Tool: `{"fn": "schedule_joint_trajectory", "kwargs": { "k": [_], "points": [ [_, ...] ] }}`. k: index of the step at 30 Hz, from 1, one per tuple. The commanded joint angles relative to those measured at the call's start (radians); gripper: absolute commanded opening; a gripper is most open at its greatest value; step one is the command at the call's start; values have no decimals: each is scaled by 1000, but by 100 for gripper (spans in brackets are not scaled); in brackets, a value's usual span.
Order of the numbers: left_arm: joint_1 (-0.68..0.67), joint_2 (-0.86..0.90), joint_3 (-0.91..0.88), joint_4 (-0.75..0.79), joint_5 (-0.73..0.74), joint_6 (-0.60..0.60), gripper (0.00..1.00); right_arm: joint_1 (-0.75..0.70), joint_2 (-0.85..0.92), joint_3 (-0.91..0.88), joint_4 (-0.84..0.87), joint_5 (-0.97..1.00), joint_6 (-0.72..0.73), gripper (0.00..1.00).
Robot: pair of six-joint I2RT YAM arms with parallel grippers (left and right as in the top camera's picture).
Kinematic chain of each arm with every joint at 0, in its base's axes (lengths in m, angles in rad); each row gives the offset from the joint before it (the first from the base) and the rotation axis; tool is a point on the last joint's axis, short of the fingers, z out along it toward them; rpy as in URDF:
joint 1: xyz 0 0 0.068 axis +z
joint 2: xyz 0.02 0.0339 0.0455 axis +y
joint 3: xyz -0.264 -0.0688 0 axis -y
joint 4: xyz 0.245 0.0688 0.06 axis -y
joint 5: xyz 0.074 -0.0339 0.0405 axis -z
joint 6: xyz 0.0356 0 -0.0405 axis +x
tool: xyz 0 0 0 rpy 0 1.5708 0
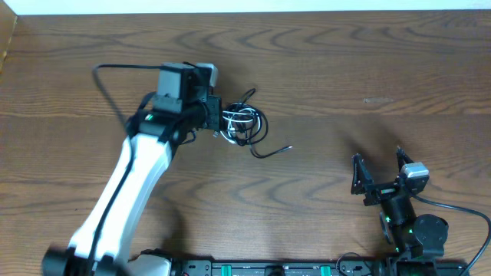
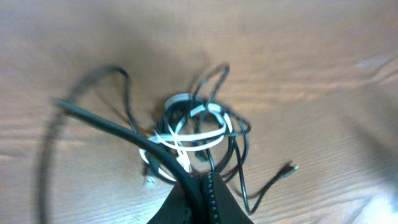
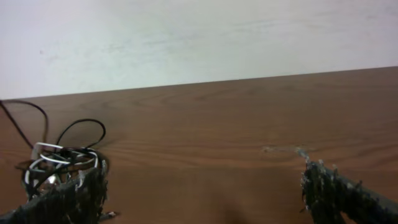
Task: Untangle cables
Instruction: 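Bring the right gripper in and grasp the tangle near the left gripper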
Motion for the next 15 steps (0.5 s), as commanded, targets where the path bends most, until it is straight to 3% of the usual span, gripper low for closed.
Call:
{"fn": "schedule_joint_trajectory", "kwargs": {
  "k": [1, 12, 15],
  "points": [
    [11, -171, 1, 1, -91, -5, 7, 4, -6, -1, -9, 55, -29, 99],
    [11, -546, 1, 21, -356, -5, 7, 4, -6, -1, 3, 47, -27, 99],
    [11, -594, 1, 34, -403, -5, 7, 4, -6, -1, 5, -45, 18, 99]
  ]
}}
